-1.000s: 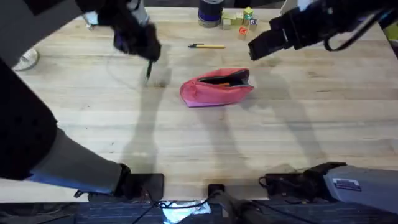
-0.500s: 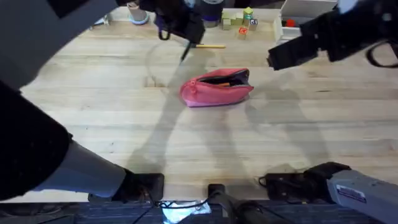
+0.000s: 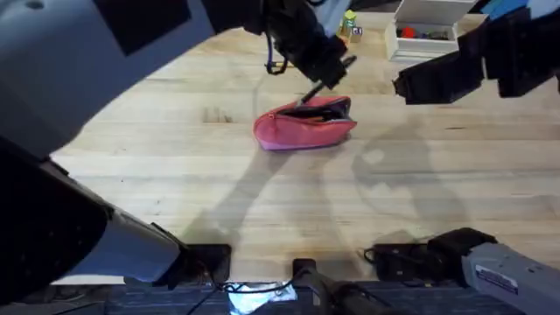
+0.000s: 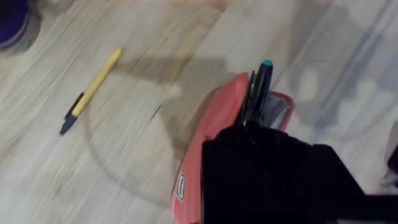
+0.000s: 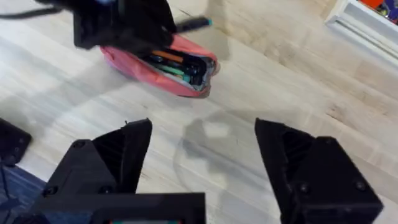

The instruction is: Unzip the bag, pick up the pens from the table one at a time and place them inside, then zip the bag closed.

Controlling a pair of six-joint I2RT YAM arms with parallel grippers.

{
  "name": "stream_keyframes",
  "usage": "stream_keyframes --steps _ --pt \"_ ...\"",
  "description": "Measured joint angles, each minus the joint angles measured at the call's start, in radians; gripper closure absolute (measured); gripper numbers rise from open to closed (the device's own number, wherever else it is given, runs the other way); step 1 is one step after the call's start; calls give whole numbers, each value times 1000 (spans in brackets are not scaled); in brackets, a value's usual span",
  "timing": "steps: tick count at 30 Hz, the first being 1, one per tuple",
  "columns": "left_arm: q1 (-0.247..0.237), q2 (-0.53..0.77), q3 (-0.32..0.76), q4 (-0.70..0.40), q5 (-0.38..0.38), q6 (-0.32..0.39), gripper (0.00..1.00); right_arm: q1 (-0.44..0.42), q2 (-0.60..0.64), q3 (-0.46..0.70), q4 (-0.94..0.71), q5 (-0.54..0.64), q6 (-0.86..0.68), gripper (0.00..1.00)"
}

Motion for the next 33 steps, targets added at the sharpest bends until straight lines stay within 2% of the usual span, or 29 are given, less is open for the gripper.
stream_keyframes --steps 7,12,16,20,21,24,28,33 --pt "-53 0 0 0 23 87 958 0 0 0 0 0 0 6" --pt "-56 18 0 1 28 120 958 0 0 0 0 0 0 5" --pt "-56 85 0 1 28 142 958 0 0 0 0 0 0 5" --pt "-56 153 0 0 28 193 958 0 0 0 0 0 0 5" --pt "-56 166 0 0 27 228 958 0 0 0 0 0 0 5" --pt "-56 163 0 -3 23 250 958 0 0 0 0 0 0 4" --pt "-56 163 0 -82 -9 283 958 0 0 0 0 0 0 5" --pt "-56 163 0 -169 -96 337 958 0 0 0 0 0 0 5"
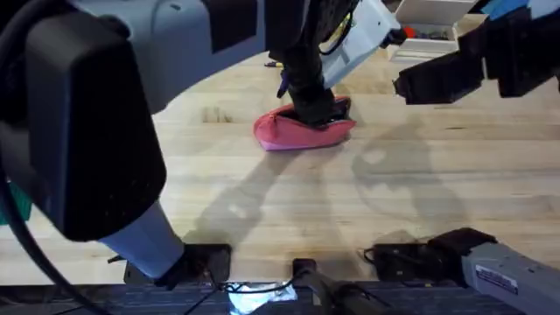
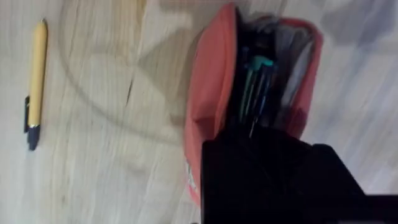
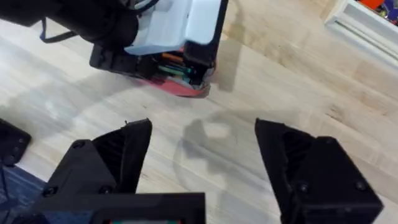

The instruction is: Unzip the bag, pick up the pens from the table one at a time and place them inside, then zip the bag closed.

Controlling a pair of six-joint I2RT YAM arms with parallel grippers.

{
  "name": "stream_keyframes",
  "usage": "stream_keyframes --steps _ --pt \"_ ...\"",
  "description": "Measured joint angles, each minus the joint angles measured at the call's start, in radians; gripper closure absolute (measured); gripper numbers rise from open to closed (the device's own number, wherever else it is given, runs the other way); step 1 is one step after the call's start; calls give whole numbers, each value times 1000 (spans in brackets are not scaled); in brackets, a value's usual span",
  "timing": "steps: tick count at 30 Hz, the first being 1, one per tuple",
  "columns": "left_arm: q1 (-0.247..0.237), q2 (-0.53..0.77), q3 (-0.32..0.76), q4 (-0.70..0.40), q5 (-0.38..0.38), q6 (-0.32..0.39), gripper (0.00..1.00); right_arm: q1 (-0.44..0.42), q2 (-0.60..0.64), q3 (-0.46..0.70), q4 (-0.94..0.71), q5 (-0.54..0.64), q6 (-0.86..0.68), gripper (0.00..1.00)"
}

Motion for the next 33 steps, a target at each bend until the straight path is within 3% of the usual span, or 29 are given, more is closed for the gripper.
stream_keyframes --steps 5,12,18,20,24,25,33 --pt "0 0 0 -5 -87 20 958 0 0 0 0 0 0 5" --pt "0 0 0 -5 -127 18 957 0 0 0 0 0 0 5" --pt "0 0 0 -6 -142 -38 827 0 0 0 0 0 0 5" --pt "0 0 0 -6 -143 -54 713 0 0 0 0 0 0 5" --pt "0 0 0 -6 -143 -72 130 0 0 0 0 0 0 6" --pt "0 0 0 -6 -143 -76 39 0 0 0 0 0 0 6" --pt "0 0 0 -4 -144 -85 6 0 0 0 0 0 0 5"
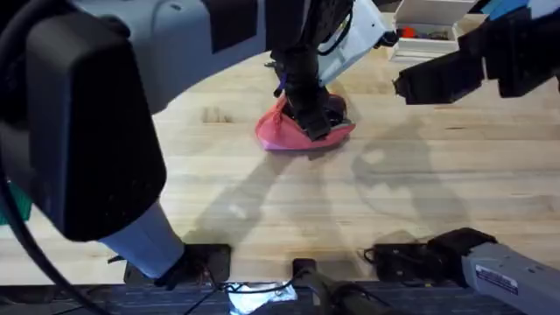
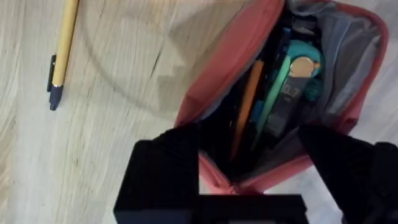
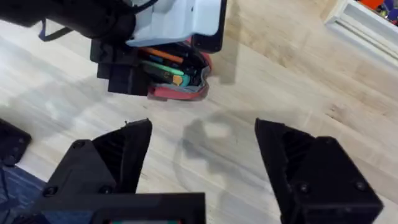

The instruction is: Unzip the bag, pick up the pens from the table one at a time and place them inside, then zip the bag closed.

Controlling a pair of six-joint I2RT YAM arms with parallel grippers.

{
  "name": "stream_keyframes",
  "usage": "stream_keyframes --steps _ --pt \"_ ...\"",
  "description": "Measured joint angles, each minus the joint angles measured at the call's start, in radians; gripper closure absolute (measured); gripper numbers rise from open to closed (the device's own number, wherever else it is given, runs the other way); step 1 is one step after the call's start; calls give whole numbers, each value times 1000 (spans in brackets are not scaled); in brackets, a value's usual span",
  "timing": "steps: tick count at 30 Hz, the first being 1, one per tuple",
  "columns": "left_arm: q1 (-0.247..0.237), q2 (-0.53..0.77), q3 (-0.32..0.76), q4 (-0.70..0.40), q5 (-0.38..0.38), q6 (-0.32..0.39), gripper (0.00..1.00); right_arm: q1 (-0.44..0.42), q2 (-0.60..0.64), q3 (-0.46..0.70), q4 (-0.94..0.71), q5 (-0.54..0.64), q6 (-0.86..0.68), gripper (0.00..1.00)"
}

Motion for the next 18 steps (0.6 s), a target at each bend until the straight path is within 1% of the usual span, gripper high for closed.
stream_keyframes --steps 8,13,15,18 --pt "0 -6 0 14 3 -15 6 0 0 0 0 0 0 5" --pt "5 -69 0 56 3 -22 6 0 0 0 1 0 0 5" --pt "16 -105 0 61 3 -24 6 0 0 0 4 0 0 5" --pt "52 -156 0 61 11 -24 5 0 0 0 10 0 0 5"
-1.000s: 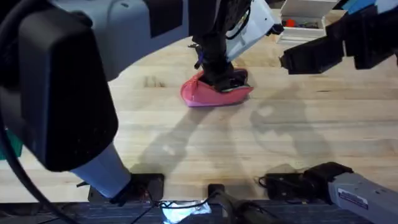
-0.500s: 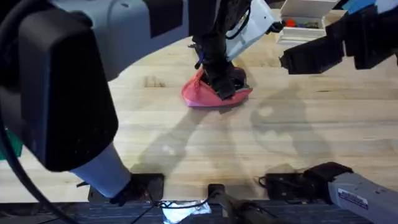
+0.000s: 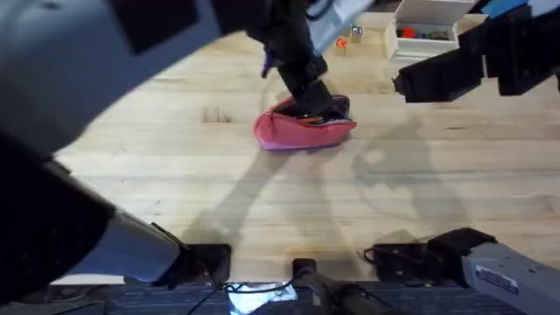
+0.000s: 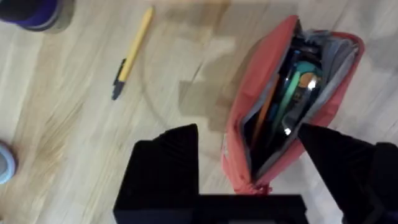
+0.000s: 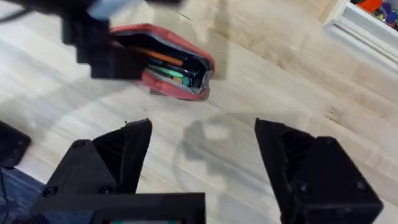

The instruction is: Unzip the bag, pick up the pens from the table one at a time and place them inside, then zip the bag closed.

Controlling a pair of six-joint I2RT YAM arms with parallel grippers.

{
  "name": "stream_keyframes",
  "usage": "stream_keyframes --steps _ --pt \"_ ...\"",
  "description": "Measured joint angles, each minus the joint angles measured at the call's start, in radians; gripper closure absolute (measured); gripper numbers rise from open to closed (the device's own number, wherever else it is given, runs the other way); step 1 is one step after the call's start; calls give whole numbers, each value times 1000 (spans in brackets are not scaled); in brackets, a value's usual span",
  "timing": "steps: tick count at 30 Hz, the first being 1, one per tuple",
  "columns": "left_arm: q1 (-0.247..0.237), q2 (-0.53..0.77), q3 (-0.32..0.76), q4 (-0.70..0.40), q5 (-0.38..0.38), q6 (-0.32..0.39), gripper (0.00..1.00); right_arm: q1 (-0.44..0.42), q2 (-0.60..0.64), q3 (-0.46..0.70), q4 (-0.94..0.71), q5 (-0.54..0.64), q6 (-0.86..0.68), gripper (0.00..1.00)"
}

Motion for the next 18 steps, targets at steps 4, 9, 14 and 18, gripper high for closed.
stream_keyframes --steps 4,9,14,18 --pt "66 -43 0 0 34 0 6 0 0 0 12 0 0 5" --pt "147 -91 0 -20 61 15 6 0 7 0 63 0 0 6" --pt "198 -139 0 -79 117 90 6 5 50 0 110 0 -3 6" --pt "271 -171 0 -158 202 188 6 63 167 0 141 4 -4 5"
